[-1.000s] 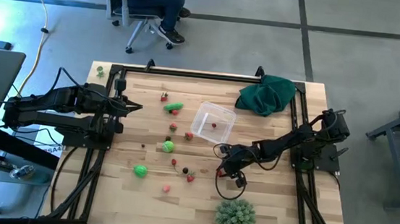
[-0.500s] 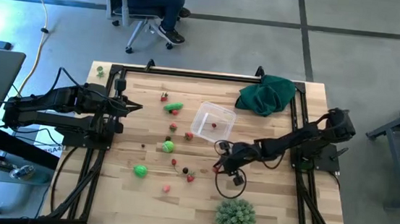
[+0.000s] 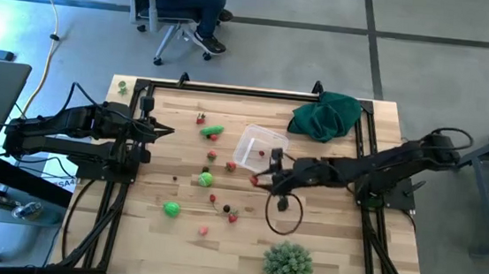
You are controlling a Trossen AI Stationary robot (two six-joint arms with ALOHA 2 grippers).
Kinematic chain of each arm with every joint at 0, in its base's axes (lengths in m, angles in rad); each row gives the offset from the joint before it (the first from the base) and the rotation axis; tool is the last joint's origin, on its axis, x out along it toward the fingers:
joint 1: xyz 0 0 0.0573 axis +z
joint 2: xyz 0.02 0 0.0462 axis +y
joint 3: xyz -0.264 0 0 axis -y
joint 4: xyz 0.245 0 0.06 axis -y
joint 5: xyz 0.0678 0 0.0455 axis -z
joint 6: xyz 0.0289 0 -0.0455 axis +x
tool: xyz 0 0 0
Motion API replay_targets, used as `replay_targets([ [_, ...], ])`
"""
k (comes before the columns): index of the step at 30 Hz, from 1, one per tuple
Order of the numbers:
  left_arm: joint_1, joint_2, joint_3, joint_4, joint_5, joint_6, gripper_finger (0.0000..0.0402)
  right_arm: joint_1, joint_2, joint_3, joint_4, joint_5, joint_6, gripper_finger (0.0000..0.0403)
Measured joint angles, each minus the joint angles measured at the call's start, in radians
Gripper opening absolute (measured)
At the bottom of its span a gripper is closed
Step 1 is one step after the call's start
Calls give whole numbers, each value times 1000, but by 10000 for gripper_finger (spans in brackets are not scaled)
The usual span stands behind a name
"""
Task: Pick and placing Produce into tupperware
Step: Put the red cherry into the transparent bin
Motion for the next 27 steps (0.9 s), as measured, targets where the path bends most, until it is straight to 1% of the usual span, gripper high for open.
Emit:
replay_targets([
  [6, 0, 0, 0, 0, 0, 0, 10, -97, -5, 147, -219, 15, 18, 109],
  [12, 0, 0, 0, 0, 0, 0, 10, -242, -5, 261, -408, 9, 137, 109],
  [16, 0, 0, 0, 0, 0, 0, 10, -344, 18, 292, -493, -4, 226, 109],
  [21, 0, 0, 0, 0, 0, 0, 10, -451, 115, 295, -518, -146, 320, 109],
  [25, 0, 0, 0, 0, 0, 0, 10, -498, 231, 312, -545, -225, 351, 109],
  [27, 0, 0, 0, 0, 0, 0, 10, -508, 281, 341, -577, -241, 362, 109],
])
